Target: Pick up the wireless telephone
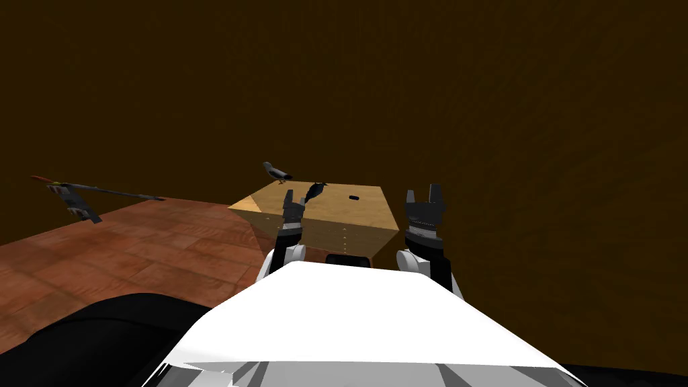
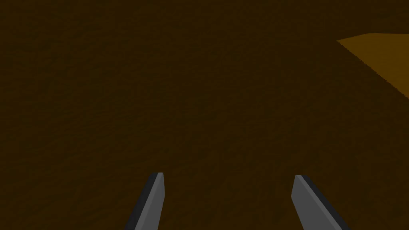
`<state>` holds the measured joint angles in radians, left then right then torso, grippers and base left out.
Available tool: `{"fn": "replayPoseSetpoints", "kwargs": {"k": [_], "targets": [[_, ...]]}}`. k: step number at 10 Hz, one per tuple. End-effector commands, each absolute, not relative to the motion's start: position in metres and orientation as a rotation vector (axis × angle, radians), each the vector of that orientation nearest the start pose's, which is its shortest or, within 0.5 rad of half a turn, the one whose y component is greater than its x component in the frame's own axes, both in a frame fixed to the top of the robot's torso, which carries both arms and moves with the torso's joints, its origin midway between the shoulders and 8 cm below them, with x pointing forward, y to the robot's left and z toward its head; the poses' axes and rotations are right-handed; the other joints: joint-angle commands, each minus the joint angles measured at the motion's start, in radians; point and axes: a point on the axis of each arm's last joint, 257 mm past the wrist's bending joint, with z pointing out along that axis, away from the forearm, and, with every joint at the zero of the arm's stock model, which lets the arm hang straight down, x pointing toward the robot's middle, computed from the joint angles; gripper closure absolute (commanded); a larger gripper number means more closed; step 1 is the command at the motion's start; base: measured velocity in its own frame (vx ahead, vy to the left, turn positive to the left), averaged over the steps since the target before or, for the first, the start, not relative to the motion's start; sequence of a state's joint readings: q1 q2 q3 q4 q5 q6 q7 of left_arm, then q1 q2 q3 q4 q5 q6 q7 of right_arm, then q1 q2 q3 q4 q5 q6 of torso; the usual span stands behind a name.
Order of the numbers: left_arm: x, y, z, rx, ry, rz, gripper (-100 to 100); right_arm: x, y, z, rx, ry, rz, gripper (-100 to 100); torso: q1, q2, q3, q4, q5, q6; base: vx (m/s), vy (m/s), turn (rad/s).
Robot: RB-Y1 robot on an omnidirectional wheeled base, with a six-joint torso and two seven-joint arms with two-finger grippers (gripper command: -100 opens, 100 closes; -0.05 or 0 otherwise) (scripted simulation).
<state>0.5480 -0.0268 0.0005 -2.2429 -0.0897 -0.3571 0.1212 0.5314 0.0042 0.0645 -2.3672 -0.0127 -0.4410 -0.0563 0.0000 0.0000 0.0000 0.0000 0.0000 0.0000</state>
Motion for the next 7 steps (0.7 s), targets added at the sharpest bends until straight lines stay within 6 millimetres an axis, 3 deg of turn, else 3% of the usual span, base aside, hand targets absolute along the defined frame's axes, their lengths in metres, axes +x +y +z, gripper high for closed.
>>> {"fn": "replayPoseSetpoints", "kwargs": {"k": [1,7], "targets": [[0.37,0.286,-0.04,-0.849,0.784,-1.274,-100,0.337,-0.262,0.042,0.7,0.585,1.417,0,0.0,0.0,0.0,0.0,0.0,0.0,-0.007,0.014,-0.108],[0.393,0.295,-0.055,-0.866,0.928,-1.24,-100,0.337,-0.262,0.042,0.699,0.585,1.417,0,0.004,0.001,0.001,0.0,0.001,0.0,-0.021,0.059,-0.168]]}}
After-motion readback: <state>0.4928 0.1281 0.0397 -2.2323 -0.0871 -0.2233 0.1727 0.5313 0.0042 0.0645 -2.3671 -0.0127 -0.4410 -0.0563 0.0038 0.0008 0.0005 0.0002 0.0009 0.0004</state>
